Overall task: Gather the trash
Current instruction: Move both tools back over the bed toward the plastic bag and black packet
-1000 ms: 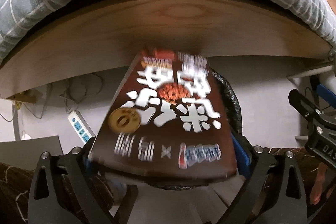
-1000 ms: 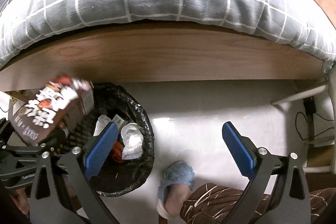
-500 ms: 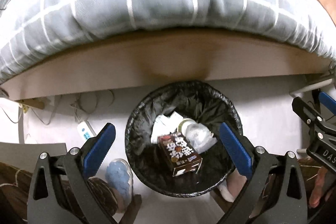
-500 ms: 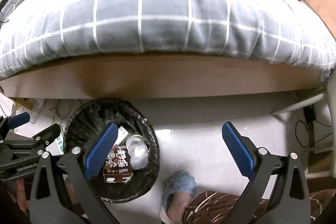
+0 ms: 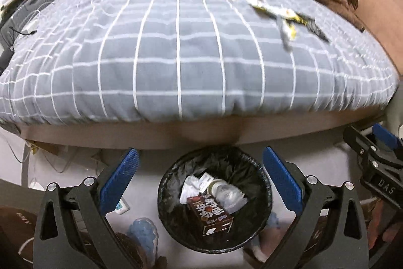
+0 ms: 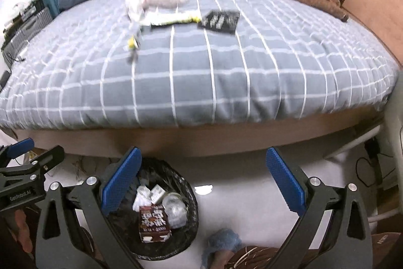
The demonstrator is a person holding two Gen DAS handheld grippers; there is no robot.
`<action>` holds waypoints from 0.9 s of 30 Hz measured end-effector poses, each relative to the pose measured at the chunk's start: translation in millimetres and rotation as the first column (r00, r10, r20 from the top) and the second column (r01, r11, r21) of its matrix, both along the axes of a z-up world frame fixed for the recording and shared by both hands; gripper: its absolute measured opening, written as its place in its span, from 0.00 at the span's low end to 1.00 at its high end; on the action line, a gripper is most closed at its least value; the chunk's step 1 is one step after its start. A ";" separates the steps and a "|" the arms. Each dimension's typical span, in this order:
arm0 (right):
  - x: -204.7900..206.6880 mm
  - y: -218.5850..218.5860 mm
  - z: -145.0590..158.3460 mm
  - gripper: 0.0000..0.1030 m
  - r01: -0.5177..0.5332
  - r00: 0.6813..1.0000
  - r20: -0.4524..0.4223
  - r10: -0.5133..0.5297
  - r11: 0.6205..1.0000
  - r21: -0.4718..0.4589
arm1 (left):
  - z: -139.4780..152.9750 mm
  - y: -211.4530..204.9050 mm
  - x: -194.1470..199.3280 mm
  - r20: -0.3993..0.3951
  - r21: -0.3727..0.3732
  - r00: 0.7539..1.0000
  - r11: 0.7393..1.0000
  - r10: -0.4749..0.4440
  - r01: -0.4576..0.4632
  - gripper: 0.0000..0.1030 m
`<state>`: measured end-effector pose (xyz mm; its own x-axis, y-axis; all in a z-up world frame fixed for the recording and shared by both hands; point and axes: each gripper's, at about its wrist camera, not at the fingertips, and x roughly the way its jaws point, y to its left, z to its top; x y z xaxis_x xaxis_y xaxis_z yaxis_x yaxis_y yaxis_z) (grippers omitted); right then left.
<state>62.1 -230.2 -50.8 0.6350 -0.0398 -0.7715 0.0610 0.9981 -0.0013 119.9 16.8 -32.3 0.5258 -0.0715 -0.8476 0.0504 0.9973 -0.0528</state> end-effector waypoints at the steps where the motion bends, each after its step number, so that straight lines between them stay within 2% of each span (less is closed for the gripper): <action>1: -0.1 0.9 7.1 0.93 -0.009 1.000 0.013 0.009 1.000 0.015 | 8.1 -0.1 2.2 0.010 -0.006 1.000 1.000 -0.002 0.002 0.94; 9: 18.2 3.8 63.5 0.93 -0.022 0.993 0.114 0.024 0.999 -0.024 | 59.9 -1.9 28.3 0.100 -0.010 0.995 1.000 0.005 -0.004 0.94; 16: 65.1 -14.3 88.8 0.93 0.009 0.989 0.148 -0.003 0.999 -0.039 | 87.7 -4.8 75.1 0.155 -0.004 0.988 1.000 0.016 -0.016 0.94; 19: 89.7 -24.3 93.0 0.93 0.031 0.988 0.155 -0.024 0.999 -0.042 | 91.8 -8.6 98.1 0.167 -0.003 0.986 1.000 0.013 -0.013 0.94; 21: 106.4 -23.5 96.8 0.93 0.050 0.982 0.189 -0.027 0.992 -0.120 | 91.0 -11.4 113.8 0.166 -0.001 0.986 1.000 0.009 -0.009 0.94; 22: 112.6 -22.8 97.4 0.93 0.045 0.980 0.198 -0.018 0.991 -0.130 | 89.5 -13.3 123.5 0.165 0.004 0.986 1.000 0.005 -0.006 0.94; 27: 164.2 -34.5 88.1 0.93 0.074 0.983 0.175 -0.057 0.993 -0.091 | 75.3 -20.0 173.3 0.142 -0.007 0.990 1.000 0.005 -0.004 0.94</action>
